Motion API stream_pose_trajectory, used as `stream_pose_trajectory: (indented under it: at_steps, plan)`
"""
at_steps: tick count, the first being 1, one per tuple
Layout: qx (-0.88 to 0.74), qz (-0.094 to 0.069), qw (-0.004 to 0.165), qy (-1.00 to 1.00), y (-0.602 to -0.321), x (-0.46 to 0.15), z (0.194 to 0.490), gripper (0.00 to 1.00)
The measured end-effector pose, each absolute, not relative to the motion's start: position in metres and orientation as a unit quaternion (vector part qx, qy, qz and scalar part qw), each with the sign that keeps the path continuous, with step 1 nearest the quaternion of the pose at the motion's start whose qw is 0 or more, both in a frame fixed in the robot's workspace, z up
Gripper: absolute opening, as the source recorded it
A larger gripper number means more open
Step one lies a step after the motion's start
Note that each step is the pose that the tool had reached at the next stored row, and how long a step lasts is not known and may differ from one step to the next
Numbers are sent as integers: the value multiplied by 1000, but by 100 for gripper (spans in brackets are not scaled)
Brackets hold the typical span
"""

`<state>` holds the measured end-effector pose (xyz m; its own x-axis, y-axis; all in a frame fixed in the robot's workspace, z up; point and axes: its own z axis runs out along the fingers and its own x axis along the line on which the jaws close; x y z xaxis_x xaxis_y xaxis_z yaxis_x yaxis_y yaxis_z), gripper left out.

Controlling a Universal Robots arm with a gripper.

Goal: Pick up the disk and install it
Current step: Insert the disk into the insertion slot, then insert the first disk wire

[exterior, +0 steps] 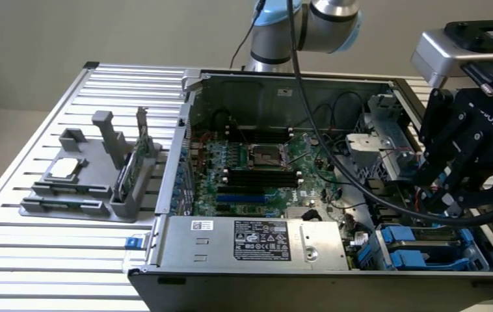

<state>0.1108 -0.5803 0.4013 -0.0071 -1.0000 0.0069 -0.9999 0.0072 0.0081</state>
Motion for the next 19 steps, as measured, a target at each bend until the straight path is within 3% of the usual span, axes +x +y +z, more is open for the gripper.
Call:
stream_pose_trajectory:
  at_steps: [5,6,19]
  plan:
    - [705,0,5,-710,-580,119,401,38]
    - [705,0,5,-710,-580,121,401,32]
    - [705,-1,5,-710,-580,132,401,32]
